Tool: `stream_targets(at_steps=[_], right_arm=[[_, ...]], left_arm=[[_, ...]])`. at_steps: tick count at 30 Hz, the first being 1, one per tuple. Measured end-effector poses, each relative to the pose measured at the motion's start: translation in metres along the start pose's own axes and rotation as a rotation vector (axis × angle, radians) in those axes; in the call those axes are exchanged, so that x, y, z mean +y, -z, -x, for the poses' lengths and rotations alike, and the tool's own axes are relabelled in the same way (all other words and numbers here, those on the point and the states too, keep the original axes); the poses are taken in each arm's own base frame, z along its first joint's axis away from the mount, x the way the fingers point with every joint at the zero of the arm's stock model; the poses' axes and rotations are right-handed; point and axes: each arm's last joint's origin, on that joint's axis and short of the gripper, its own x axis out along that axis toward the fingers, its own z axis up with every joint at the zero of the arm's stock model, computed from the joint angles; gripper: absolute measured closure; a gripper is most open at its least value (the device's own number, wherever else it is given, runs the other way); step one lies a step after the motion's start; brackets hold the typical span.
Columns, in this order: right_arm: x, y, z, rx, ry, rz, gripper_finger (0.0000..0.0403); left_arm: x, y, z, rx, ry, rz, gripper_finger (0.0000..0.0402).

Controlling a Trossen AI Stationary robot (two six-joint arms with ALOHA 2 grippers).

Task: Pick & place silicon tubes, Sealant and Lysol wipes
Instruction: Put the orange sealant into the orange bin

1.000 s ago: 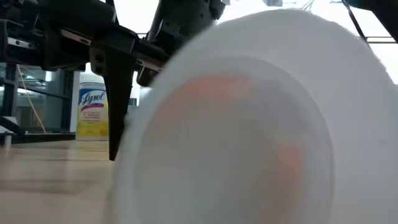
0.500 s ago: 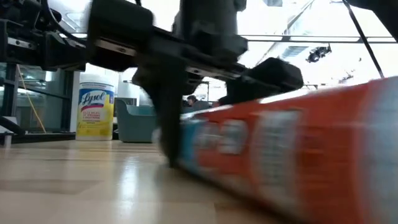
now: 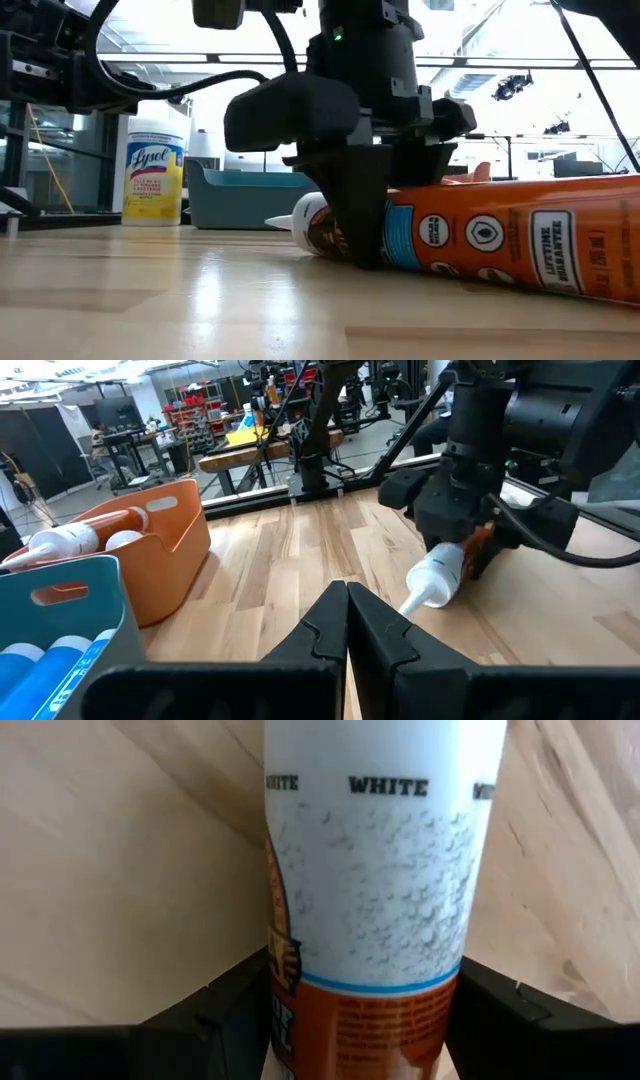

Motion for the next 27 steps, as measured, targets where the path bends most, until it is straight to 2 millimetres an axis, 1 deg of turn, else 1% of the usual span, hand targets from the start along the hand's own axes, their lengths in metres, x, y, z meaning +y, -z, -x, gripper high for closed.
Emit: stream_targets(at_steps=[4,13,20,27], right_arm=[[-0.001,0.0,0.0,-0.039,0.033,0.052,0.0172],[-0.004,-0.004,0.0,-0.056,0.058,0.167,0.0172],[-0.01,-0.018,-0.002,-0.038,0.038,0.163,0.0172],[-0.01,-0.036,-0.002,-0.076,-0.026,0.163,0.0178]], left_arm=[[0.0,0.0,0.0,0.0,0.0,0.0,0.0401],[0.0,0.0,0.0,0.0,0.0,0.0,0.0401],[0.0,0.0,0.0,0.0,0.0,0.0,0.0401],[0.0,0.0,0.0,0.0,0.0,0.0,0.0401]])
